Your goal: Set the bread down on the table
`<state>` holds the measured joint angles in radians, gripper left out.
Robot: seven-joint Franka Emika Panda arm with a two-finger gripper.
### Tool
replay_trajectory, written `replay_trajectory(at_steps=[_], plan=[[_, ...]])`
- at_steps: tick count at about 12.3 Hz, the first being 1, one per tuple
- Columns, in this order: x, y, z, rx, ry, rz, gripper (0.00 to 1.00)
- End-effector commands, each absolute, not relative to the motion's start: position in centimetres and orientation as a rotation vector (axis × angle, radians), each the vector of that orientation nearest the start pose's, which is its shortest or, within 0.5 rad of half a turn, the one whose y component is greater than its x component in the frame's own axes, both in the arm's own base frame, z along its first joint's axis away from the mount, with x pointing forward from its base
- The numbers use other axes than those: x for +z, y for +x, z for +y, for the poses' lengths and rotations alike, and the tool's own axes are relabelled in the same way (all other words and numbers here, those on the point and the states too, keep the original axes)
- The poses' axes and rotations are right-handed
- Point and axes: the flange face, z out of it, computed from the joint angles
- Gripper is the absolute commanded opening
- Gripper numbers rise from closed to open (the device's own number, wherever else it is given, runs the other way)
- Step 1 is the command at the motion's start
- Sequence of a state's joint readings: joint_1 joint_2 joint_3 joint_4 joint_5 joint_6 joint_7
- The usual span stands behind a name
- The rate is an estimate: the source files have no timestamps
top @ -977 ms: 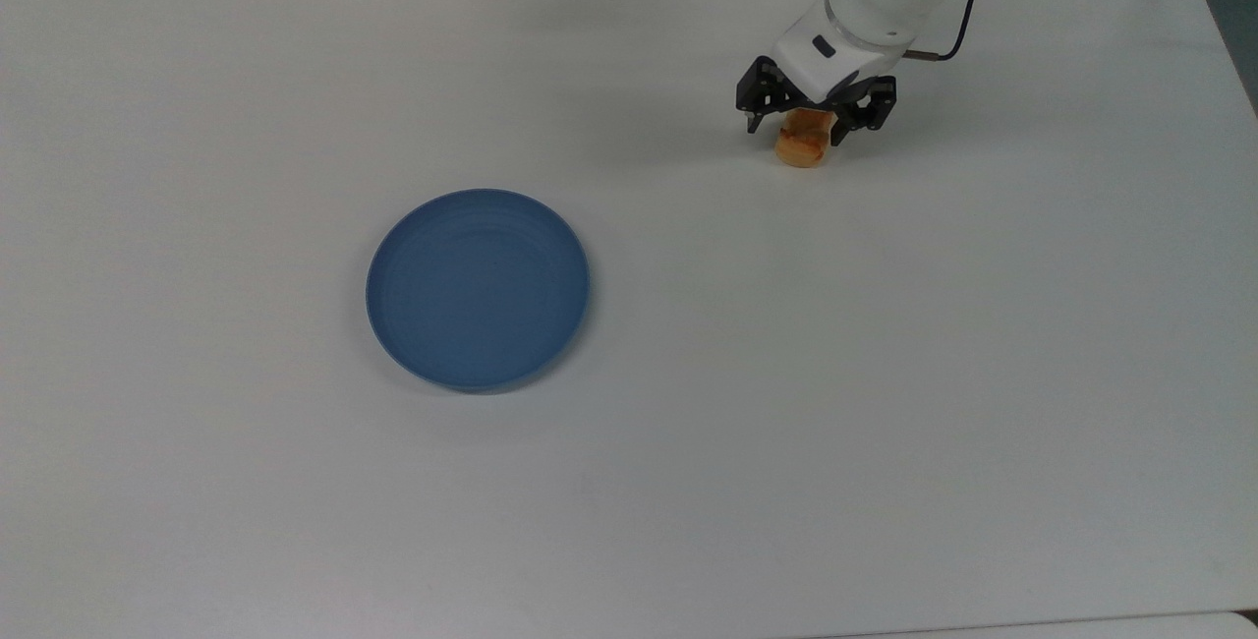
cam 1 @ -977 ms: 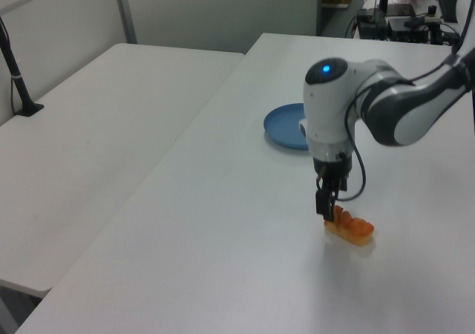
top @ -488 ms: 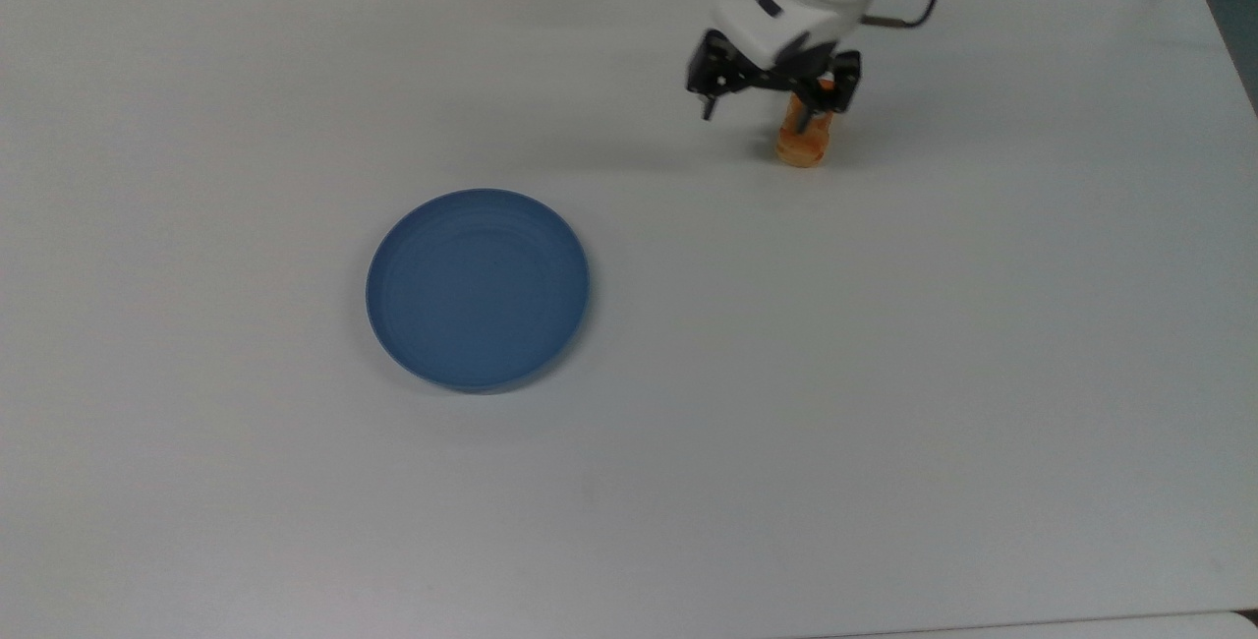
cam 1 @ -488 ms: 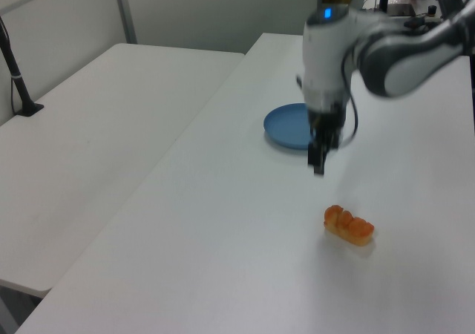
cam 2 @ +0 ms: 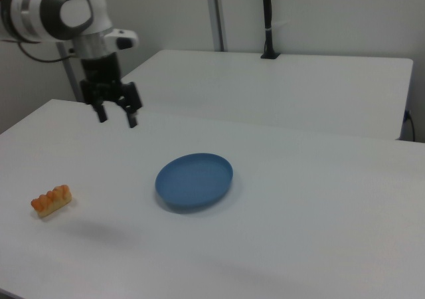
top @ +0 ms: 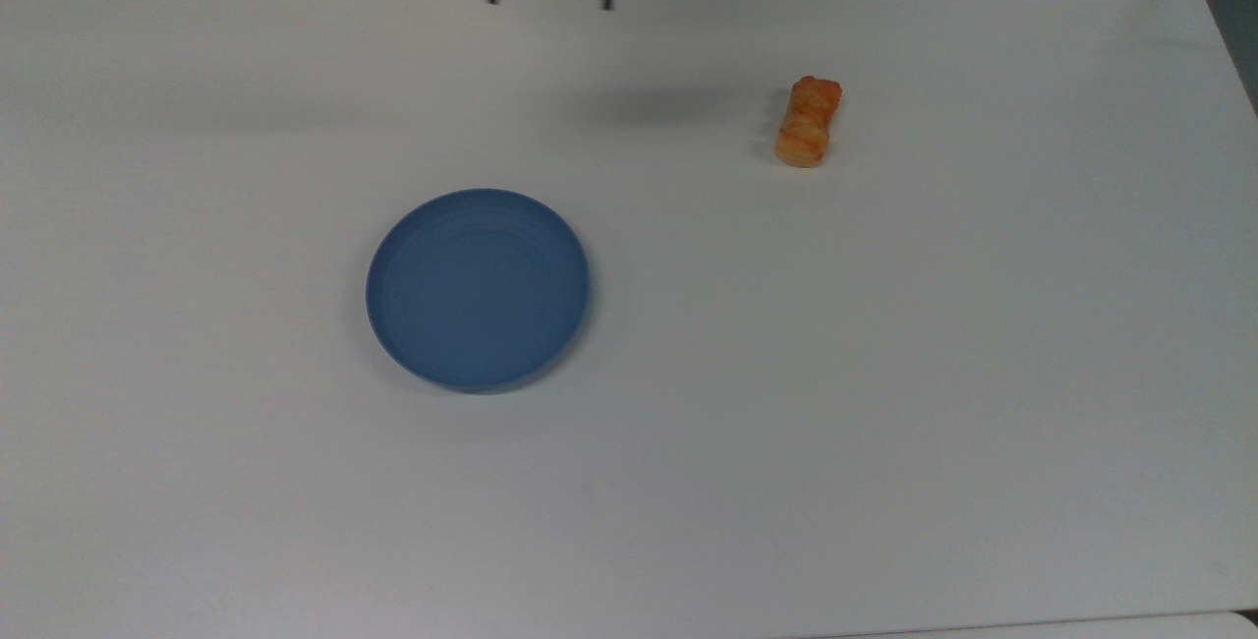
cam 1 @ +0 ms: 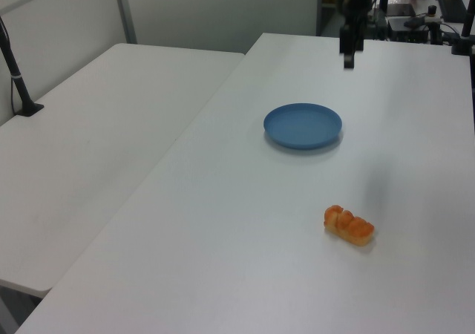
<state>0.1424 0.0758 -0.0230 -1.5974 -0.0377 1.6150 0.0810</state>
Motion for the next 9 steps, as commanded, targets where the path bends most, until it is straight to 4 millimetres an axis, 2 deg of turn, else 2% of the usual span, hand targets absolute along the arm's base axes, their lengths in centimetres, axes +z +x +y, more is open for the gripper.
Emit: replay_trajectory(at_steps=[1,4,7,9], plan=[[58.4,57.2,-1.2,0.076,-3.164,-0.040,1.00],[60.1,57.0,-4.1,-0.039,-3.160,-0.060,1.00],[60.1,56.9,-4.9,-0.050,-3.155,-0.037,1.00],[59.6,57.1,-4.4,-0.019,-3.153,-0.037,1.00]])
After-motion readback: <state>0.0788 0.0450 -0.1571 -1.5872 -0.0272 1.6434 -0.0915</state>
